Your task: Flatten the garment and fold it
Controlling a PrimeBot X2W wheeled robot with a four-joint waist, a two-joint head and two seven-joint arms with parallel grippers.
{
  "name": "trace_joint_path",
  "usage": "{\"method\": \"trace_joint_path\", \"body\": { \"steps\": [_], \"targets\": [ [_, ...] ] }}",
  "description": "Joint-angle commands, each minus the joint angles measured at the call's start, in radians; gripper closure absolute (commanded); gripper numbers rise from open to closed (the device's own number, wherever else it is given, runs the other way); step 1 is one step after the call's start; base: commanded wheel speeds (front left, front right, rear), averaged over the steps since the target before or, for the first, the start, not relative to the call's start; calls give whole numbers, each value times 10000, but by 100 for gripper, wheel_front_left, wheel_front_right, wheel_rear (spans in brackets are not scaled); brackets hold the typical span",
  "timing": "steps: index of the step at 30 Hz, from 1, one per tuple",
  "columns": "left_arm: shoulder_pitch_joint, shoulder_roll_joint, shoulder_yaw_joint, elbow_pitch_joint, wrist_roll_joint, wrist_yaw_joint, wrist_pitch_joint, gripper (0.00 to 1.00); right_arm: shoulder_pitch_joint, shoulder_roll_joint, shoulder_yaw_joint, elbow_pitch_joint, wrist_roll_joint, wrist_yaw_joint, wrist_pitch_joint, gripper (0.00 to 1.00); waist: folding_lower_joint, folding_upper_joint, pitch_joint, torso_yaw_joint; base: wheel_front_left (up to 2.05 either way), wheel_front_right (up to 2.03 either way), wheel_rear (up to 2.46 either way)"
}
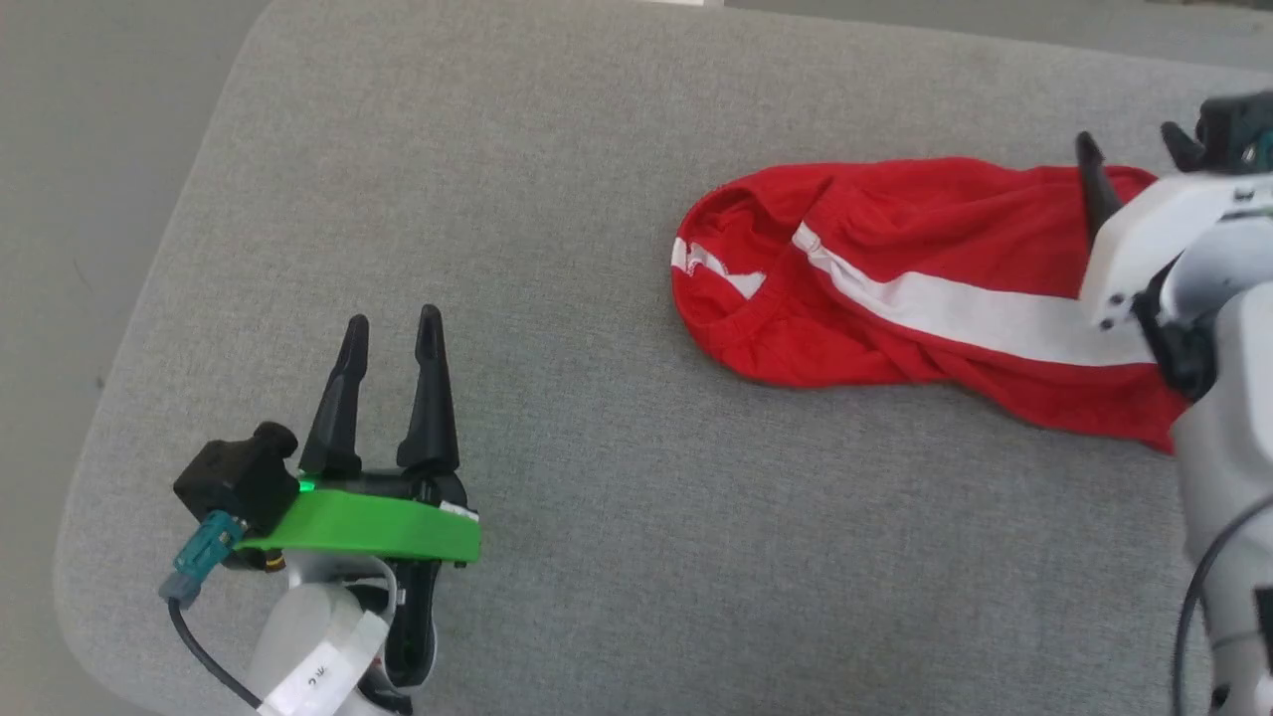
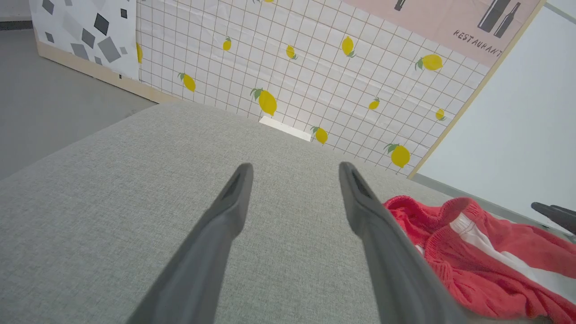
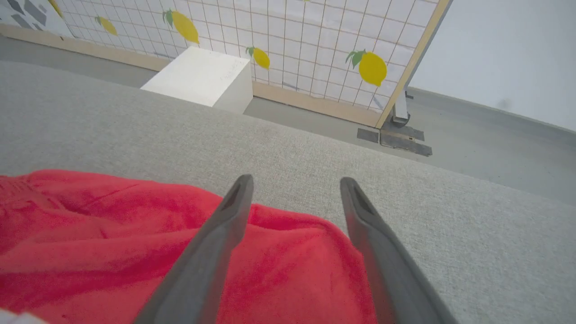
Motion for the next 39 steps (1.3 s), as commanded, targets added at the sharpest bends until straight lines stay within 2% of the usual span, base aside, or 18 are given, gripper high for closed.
{"method": "trace_joint_path", "body": {
  "steps": [1,6,9,14,20,28,39],
  "targets": [
    [65,-18,28,47,105,27,-37,0,451,152,46,-233,19,-15,-574,0,-1,0,-517,-430,0,0,0],
    [385,-18,79,132,311,-10,-38,0,2108,600,282,-1679,247,-15,-2400,0,-1,0,-1262,-1100,0,0,0],
    [572,-18,119,154,409,-27,-38,0,3469,920,377,-2787,267,-15,-3044,0,-1,0,-1690,-1524,0,0,0],
    [683,-18,222,317,578,-115,-38,0,5466,1349,448,-4459,259,-15,-3537,0,-1,0,-2130,-2197,0,0,0],
    [504,-18,-36,803,987,-173,-38,0,7082,1590,173,-5729,353,-15,-3857,0,-1,0,-2345,-2781,0,0,0],
    [-1214,-11,-1057,2840,1406,-329,252,0,7616,1622,362,-6048,970,-15,-3922,0,-1,0,-2036,-3622,0,0,0],
    [-4069,453,-1091,5944,1371,-219,2543,0,7167,1624,1087,-5822,1391,-15,-3962,0,-1,0,-1169,-4757,0,0,0]
  ]
}}
